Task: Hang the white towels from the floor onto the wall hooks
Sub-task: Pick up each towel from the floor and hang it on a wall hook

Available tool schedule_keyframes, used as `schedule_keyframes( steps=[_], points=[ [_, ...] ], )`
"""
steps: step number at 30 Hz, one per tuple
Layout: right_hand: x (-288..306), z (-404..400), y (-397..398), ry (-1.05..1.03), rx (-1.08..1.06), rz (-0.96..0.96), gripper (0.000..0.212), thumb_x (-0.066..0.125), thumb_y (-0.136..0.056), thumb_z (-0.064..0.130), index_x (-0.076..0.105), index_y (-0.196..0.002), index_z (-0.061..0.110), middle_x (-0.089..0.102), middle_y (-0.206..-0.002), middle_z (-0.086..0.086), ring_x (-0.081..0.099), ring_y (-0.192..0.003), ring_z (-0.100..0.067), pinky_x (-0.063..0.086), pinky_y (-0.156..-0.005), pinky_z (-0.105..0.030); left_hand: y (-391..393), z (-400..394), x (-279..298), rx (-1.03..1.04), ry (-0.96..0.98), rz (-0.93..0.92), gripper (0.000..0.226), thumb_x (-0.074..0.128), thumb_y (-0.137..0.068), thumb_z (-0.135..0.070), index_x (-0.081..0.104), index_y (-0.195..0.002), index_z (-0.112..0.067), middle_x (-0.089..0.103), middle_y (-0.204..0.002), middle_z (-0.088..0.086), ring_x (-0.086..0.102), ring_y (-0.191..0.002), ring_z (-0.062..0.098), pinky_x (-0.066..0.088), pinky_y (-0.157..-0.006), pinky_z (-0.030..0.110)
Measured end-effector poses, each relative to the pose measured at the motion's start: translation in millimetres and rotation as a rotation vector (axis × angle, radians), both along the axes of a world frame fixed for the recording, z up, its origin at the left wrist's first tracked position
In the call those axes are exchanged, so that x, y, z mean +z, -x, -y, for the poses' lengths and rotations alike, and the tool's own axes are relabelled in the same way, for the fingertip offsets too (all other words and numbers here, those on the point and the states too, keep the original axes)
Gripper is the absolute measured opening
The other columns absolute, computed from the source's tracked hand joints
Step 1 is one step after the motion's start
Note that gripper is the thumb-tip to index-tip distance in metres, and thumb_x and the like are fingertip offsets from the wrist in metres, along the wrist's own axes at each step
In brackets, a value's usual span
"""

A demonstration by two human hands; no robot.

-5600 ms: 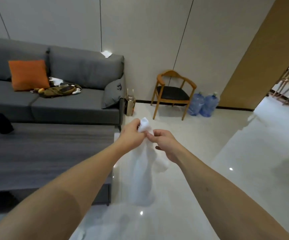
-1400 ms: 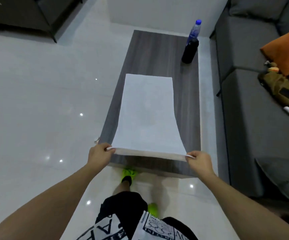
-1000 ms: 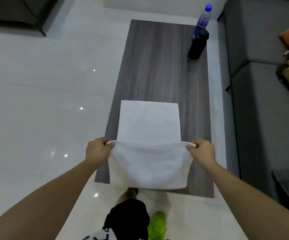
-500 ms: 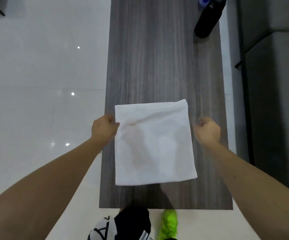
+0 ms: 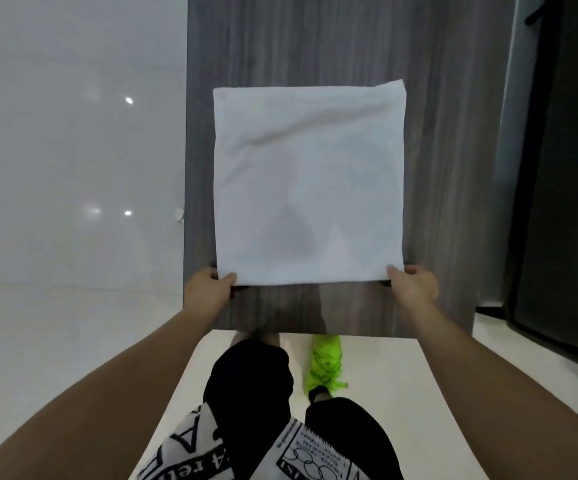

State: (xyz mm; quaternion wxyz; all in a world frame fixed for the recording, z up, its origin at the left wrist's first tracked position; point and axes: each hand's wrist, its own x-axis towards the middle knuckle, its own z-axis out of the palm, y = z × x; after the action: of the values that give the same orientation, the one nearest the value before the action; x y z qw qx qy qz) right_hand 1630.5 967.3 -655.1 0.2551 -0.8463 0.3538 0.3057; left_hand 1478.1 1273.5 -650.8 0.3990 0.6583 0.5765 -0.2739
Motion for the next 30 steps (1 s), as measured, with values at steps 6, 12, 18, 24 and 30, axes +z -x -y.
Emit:
schedule_keyframes(
  steps=[6, 12, 18, 24, 30],
  points=[
    [-5, 14, 27, -0.202, -0.289, 0.113, 0.014, 0.064, -0.076, -0.002, 0.061, -0.086, 0.007, 0.067, -0.073, -0.017, 0.06, -0.046, -0.019, 0.056, -0.052, -0.03, 30, 23, 7, 0.337, -0.179, 0.177, 0.014, 0.074, -0.077, -0.01, 0.064, -0.086, -0.013, 0.072, -0.084, 0.008, 0.069, -0.061, 0.009, 0.055, -0.065, 0.025],
    [-7, 41, 112, 0.265, 0.545, 0.337, 0.053, 0.067, -0.079, 0.008, 0.046, -0.128, 0.007, 0.047, -0.131, -0.023, 0.049, -0.116, -0.04, 0.044, -0.094, -0.044, 91, 96, -5, -0.402, -0.571, 0.299, 0.038, 0.069, -0.08, -0.015, 0.057, -0.115, -0.008, 0.053, -0.119, 0.018, 0.05, -0.109, 0.037, 0.046, -0.093, 0.045],
    [-44, 19, 171, 0.187, 1.46, 0.364, 0.085, 0.063, -0.089, 0.032, 0.012, -0.155, 0.016, 0.006, -0.163, -0.019, 0.005, -0.15, -0.038, 0.011, -0.12, -0.053, 114, 176, -41, -1.121, -0.549, 0.325, 0.08, 0.076, -0.07, -0.029, 0.043, -0.14, -0.01, 0.035, -0.151, 0.015, 0.029, -0.14, 0.04, 0.024, -0.113, 0.054],
    [-46, 33, 172, 0.161, 1.389, 0.71, 0.042, 0.058, -0.057, -0.006, 0.063, -0.095, 0.01, 0.061, -0.1, -0.013, 0.057, -0.101, -0.035, 0.042, -0.086, -0.046, 93, 185, -41, -1.097, -0.778, 0.337, 0.035, 0.053, -0.069, 0.007, 0.057, -0.101, -0.005, 0.058, -0.1, 0.016, 0.053, -0.089, 0.037, 0.039, -0.069, 0.044],
    [-4, 73, 207, -0.047, 1.216, 0.372, 0.039, 0.051, -0.076, 0.002, 0.066, -0.109, 0.015, 0.065, -0.096, -0.005, 0.06, -0.09, -0.029, 0.036, -0.086, -0.036, 135, 203, 9, -1.076, -0.427, 0.378, 0.036, 0.048, -0.069, 0.012, 0.063, -0.1, 0.0, 0.058, -0.093, 0.017, 0.054, -0.084, 0.036, 0.044, -0.072, 0.044]
  ],
)
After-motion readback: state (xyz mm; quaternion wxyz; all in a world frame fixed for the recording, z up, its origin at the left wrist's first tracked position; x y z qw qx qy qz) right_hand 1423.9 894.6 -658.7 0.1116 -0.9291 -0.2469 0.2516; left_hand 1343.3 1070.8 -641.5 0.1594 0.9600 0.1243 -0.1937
